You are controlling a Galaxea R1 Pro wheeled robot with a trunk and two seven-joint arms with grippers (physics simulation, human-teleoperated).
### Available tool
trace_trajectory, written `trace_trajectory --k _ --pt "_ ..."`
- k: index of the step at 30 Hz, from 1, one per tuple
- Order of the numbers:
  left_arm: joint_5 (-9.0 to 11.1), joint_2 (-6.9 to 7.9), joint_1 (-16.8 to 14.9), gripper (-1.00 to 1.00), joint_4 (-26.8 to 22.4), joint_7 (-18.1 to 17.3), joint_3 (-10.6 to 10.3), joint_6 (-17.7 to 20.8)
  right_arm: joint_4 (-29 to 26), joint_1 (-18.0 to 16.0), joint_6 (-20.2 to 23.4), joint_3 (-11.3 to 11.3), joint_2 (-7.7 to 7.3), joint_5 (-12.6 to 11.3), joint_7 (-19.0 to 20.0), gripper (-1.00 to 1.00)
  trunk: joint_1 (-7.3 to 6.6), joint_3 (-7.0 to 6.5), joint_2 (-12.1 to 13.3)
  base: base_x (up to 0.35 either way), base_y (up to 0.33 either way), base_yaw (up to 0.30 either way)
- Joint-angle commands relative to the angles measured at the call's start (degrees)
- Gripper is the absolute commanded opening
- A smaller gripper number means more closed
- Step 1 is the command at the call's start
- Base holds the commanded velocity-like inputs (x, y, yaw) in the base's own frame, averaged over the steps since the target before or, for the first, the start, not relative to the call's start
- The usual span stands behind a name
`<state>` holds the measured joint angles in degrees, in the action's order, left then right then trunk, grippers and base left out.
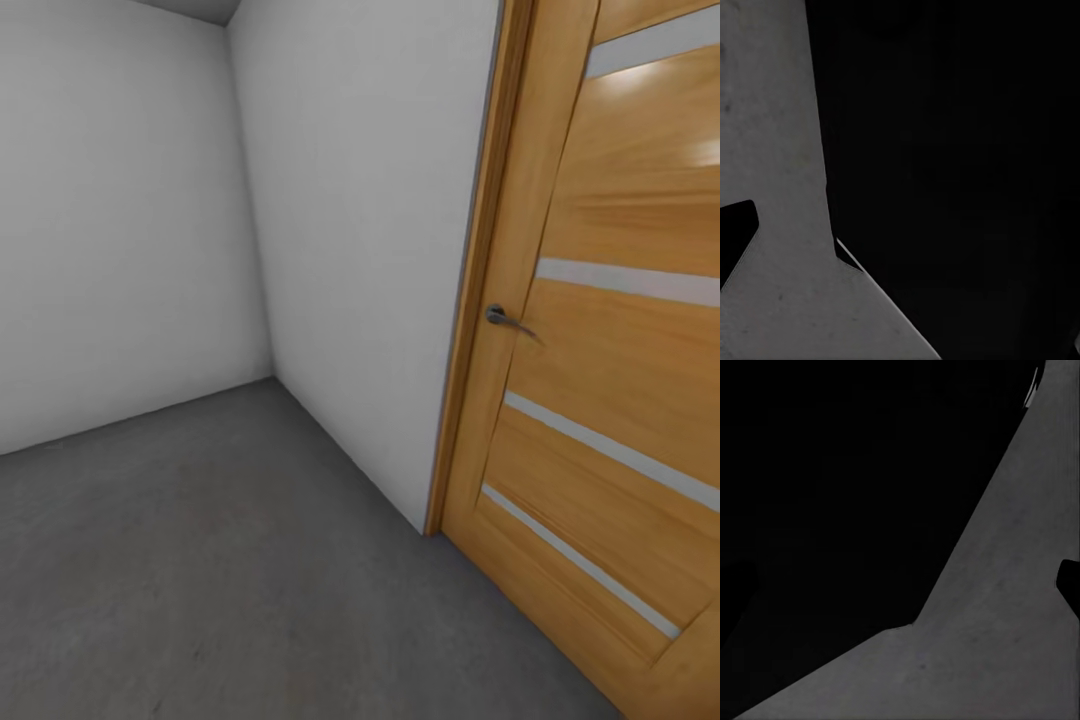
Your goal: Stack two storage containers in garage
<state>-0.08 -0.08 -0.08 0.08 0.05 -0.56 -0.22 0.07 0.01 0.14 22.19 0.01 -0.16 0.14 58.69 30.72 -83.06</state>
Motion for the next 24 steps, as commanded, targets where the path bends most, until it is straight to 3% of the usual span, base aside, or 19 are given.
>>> trace_trajectory --k 1,7,24 --pt "-0.01 0.00 -0.01 1.00 0.01 0.02 -0.05 0.00 -0.01 -0.01 0.02 0.22 0.00 -0.05 0.05 1.00 0.04 0.03 -0.01 0.324 0.000 0.000" --pt "-0.01 0.00 -0.01 1.00 0.01 0.03 -0.06 0.02 0.02 -0.01 -0.05 0.22 0.07 -0.10 0.12 1.00 0.04 -0.01 -0.01 0.324 0.000 -0.051" --pt "-0.01 0.00 -0.01 1.00 0.01 0.00 -0.06 0.03 0.00 0.01 -0.05 0.22 0.08 -0.19 0.13 1.00 0.04 -0.47 -0.01 0.324 0.000 -0.223"
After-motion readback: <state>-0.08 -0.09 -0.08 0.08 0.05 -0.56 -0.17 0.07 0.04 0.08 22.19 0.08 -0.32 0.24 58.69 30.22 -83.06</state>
